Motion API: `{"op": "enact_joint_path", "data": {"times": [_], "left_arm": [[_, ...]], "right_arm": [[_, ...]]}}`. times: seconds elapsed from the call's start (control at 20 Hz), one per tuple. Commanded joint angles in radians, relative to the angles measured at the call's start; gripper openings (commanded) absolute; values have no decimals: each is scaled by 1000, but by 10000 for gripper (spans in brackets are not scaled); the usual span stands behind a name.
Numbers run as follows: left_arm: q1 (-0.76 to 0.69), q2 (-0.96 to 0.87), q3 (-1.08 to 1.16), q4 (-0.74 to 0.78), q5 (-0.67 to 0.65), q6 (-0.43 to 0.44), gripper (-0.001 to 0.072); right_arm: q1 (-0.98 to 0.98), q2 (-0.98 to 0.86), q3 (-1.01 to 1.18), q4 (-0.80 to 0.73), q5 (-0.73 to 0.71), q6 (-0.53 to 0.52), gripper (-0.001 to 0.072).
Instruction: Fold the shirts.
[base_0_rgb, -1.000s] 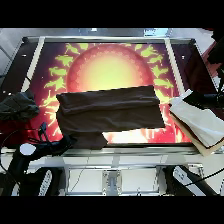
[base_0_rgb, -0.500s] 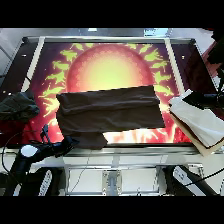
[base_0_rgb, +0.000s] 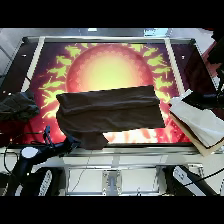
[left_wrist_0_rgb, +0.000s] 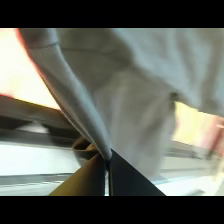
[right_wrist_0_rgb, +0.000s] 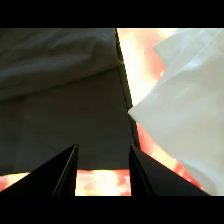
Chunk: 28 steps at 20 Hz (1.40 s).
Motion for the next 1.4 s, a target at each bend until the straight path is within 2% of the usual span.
{"op": "enact_joint_path", "data": {"times": [0.0,0.25,0.45,0.65,1.15,1.2,1.35], "left_arm": [[0,1,29,-151,19,94,13],[0,1,101,-140,24,109,13],[0,1,101,-130,24,121,13],[0,1,101,-129,25,126,13],[0,1,101,-81,27,128,13],[0,1,101,-81,27,128,13],[0,1,101,-81,27,128,13]], "right_arm": [[-2,0,-86,-30,71,2,384],[-2,0,-432,-31,34,58,392],[-1,-6,-597,178,-175,52,392],[0,-40,-624,325,-333,27,390],[0,-68,-624,320,-428,66,379],[0,-68,-624,320,-439,72,356],[0,-70,-624,318,-473,79,134]]}}
